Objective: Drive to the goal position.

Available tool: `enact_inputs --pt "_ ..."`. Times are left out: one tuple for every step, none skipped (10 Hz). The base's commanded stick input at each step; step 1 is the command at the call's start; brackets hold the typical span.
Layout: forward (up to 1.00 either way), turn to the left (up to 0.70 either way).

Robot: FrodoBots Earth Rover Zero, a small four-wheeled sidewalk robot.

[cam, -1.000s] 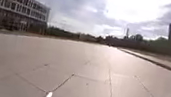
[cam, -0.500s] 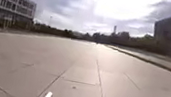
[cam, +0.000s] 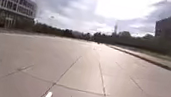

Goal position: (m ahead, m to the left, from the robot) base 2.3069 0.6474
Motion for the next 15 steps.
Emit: enact_inputs --pt "0.5 0.0" --pt "0.5 0.0" --pt "0.5 0.0" --pt "0.5 0.0" --pt "0.5 0.0" --pt "0.5 0.0" --pt "0.5 0.0" --pt "0.5 0.0" --pt "0.5 0.0" --pt "0.5 0.0" --pt "0.5 0.0" --pt "0.5 0.0" --pt "0.5 0.0" --pt "0.5 0.0" --pt "0.5 0.0"
